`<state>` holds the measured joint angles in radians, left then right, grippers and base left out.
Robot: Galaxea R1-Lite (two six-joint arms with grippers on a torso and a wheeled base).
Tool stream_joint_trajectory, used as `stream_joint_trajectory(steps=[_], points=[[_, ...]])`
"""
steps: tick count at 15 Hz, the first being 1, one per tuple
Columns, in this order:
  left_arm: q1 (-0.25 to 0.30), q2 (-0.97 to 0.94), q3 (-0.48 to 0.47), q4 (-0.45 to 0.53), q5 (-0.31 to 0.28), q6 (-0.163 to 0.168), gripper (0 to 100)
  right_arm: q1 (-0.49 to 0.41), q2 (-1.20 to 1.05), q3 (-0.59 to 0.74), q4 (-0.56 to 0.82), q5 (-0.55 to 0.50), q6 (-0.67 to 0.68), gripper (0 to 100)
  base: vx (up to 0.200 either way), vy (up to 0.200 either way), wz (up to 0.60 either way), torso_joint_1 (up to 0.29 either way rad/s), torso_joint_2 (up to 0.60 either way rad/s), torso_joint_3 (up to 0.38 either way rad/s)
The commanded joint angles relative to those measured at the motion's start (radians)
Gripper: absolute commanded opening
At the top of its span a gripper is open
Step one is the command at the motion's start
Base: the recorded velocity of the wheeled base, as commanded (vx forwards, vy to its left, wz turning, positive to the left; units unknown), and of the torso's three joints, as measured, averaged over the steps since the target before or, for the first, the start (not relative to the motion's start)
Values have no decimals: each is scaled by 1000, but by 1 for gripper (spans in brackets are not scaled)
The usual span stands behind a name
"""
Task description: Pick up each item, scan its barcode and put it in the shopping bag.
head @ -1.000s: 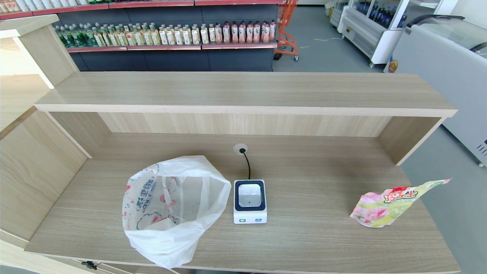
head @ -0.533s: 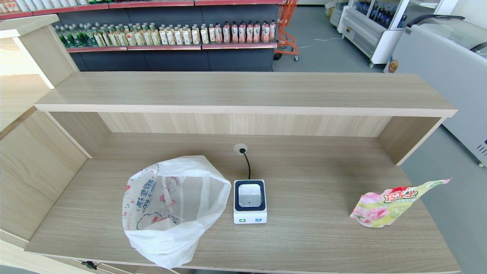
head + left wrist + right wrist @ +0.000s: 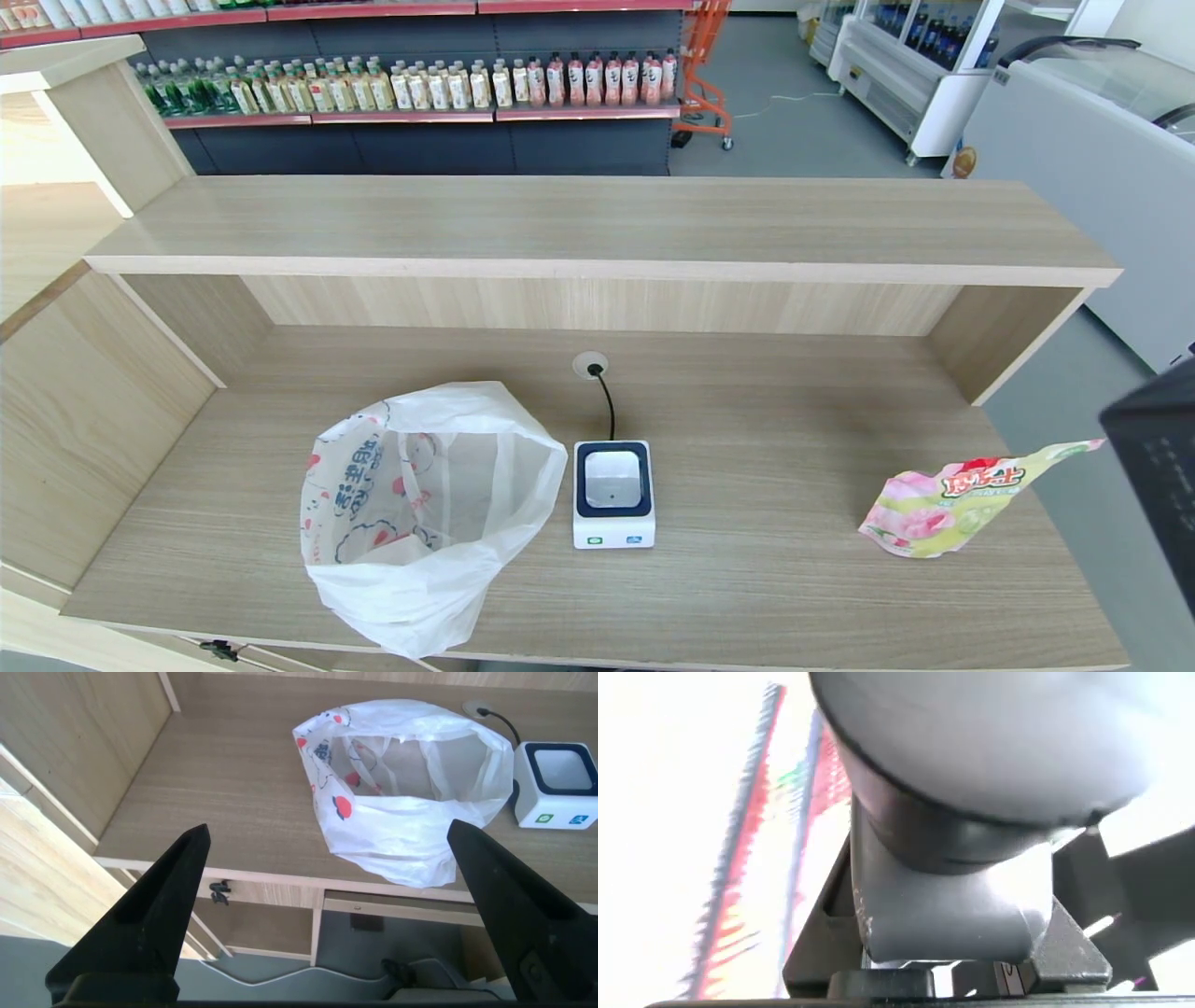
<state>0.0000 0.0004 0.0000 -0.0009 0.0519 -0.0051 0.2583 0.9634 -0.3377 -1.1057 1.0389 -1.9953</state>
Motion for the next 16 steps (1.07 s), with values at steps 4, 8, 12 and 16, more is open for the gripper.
stream_joint_trajectory(steps=[4, 8, 12, 16], points=[[0, 0, 0, -1, 0, 1, 100, -82, -51, -11, 399, -573, 799, 0, 0, 0, 0, 0, 0, 0], [0, 0, 0, -1, 0, -1, 100, -68, 61, -299, 684, -760, 1595, 0, 0, 0, 0, 0, 0, 0], [0, 0, 0, -1, 0, 1, 100, -70, 149, -406, 989, -689, 2235, 0, 0, 0, 0, 0, 0, 0], [0, 0, 0, -1, 0, -1, 100, -50, 169, -284, 998, -560, 2314, 0, 0, 0, 0, 0, 0, 0]])
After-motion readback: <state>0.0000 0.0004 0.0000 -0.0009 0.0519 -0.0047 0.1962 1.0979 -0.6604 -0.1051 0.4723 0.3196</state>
